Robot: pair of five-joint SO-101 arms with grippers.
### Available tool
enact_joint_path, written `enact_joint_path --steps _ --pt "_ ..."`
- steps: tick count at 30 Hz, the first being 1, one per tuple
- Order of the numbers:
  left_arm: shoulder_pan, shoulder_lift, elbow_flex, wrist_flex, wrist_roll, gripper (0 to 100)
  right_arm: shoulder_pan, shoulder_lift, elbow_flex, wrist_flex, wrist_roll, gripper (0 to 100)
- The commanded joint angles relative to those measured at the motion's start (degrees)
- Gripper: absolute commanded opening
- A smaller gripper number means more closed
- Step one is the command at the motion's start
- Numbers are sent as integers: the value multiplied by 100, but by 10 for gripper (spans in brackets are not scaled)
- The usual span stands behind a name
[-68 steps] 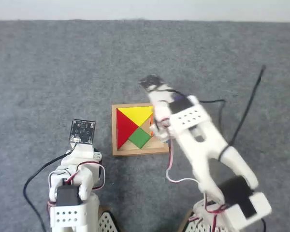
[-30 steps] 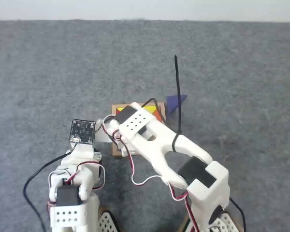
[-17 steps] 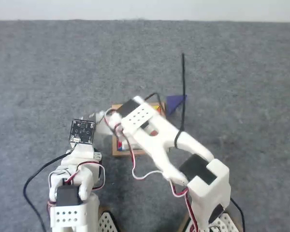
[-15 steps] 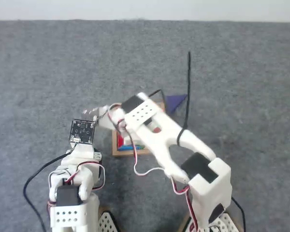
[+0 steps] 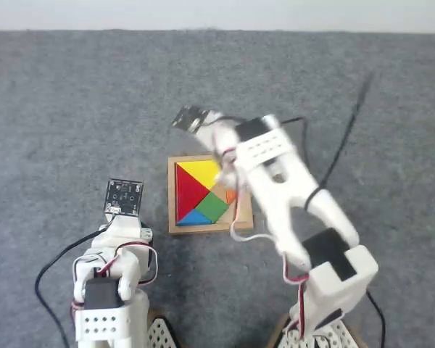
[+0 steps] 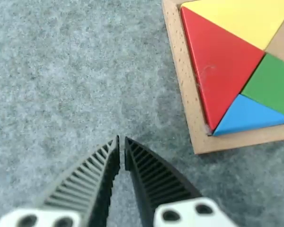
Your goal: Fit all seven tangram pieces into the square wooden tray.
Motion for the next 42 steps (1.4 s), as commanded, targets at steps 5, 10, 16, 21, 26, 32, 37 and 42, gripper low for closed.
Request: enact_joint_path --steps 5,10,16,21,26,32,37,42 --pt "9 -114 -66 18 0 21 -822 -171 492 -593 -484 195" --pt "9 -114 -66 18 0 21 -954 110 501 -725 -642 195" --pt "9 -114 -66 18 0 21 -1095 470 475 -840 -659 195" --pt "9 -114 -66 18 0 21 -1051 356 378 -804 -686 195" --pt "9 -114 -66 18 0 21 -1244 4 404 -787 -826 195" --pt "9 -114 -66 18 0 21 -1499 -101 897 -980 -853 195" --pt "9 -114 -66 18 0 21 -1191 163 923 -1209 -835 195" --pt "9 -114 -66 18 0 21 -734 -31 633 -1156 -888 195"
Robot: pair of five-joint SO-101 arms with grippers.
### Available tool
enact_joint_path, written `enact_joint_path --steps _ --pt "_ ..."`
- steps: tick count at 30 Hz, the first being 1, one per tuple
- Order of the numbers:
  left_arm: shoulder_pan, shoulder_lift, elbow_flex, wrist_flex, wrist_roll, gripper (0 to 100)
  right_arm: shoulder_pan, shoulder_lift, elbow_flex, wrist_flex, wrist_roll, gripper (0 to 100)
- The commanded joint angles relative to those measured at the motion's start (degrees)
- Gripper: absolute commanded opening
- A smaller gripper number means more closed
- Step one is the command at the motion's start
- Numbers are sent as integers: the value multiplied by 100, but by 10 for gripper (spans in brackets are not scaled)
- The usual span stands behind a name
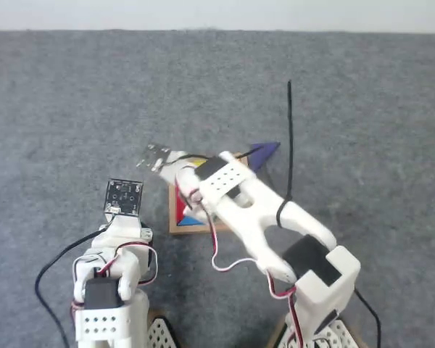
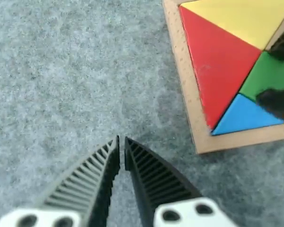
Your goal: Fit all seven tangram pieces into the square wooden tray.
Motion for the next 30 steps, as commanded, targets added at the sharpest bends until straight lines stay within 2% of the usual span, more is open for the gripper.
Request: enact_joint_path --steps 1,5,10,14,18,24,25,30 --pt "18 -114 -66 18 0 21 418 -444 -290 -22 -105 195" --pt "18 -114 -66 18 0 21 602 -1437 -44 4 -273 195" --pt "18 -114 -66 18 0 21 1596 -1701 -422 13 -967 196" --pt "18 -114 -66 18 0 21 2062 -602 -1503 224 -2004 195" --pt "18 -114 -66 18 0 21 2360 919 -3042 673 -3754 194" --pt "18 -114 -66 18 0 21 2431 2580 -5292 1613 -6330 197" --pt "18 -114 -66 18 0 21 2440 2809 -5635 1754 -6541 197" --pt "18 -114 -66 18 0 21 2466 3873 -6936 2229 -6505 198"
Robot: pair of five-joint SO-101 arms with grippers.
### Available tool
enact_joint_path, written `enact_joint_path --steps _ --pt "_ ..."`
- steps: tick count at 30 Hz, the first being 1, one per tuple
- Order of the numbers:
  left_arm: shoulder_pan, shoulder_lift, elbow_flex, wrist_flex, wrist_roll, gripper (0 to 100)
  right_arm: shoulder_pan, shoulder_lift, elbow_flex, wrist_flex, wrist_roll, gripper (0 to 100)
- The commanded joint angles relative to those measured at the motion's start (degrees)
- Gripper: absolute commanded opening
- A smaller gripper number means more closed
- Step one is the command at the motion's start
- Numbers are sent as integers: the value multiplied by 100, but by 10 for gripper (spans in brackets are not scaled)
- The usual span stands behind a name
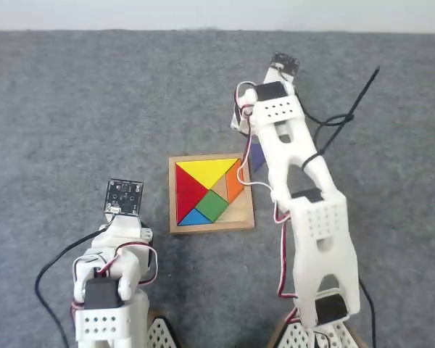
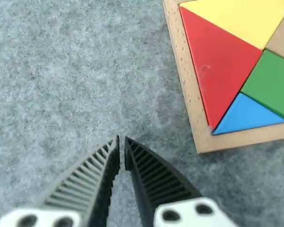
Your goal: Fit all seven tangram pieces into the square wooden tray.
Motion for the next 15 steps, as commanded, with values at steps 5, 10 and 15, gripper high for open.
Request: enact_joint_path --steps 5,10,15 --pt "9 -114 -66 18 0 21 198 1253 -2295 971 -167 198" --pt "9 -114 -66 18 0 21 242 1736 -3323 2079 -149 198" --pt "9 -114 -66 18 0 21 215 2088 -3648 2501 9 195"
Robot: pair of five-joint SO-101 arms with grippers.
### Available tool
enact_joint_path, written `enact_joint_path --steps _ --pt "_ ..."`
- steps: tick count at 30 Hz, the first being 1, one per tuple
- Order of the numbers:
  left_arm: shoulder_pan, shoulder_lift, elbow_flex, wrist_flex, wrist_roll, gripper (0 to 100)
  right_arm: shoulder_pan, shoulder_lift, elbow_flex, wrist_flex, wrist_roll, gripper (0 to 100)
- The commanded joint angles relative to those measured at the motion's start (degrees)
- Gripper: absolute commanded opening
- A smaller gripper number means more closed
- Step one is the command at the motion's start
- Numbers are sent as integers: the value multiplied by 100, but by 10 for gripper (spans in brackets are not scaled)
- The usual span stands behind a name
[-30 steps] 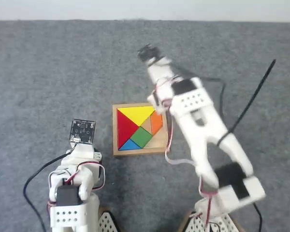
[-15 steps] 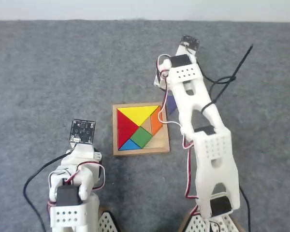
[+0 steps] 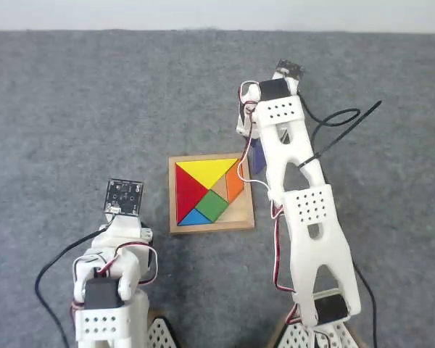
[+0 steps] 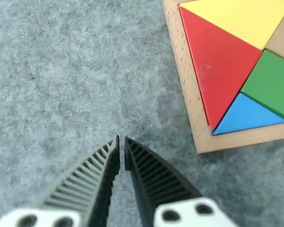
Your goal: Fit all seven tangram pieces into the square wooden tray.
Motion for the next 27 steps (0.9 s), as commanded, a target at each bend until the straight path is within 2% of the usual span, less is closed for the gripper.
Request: enact_joint_path --steps 1,21,25,27 --pt "9 -114 -66 18 0 21 57 110 -352 303 185 195" --pt "9 -114 -66 18 0 21 101 189 404 312 334 194" --pt "9 -114 -66 18 0 21 180 163 404 312 325 116" --pt "9 -114 -66 18 0 21 207 145 369 303 607 72"
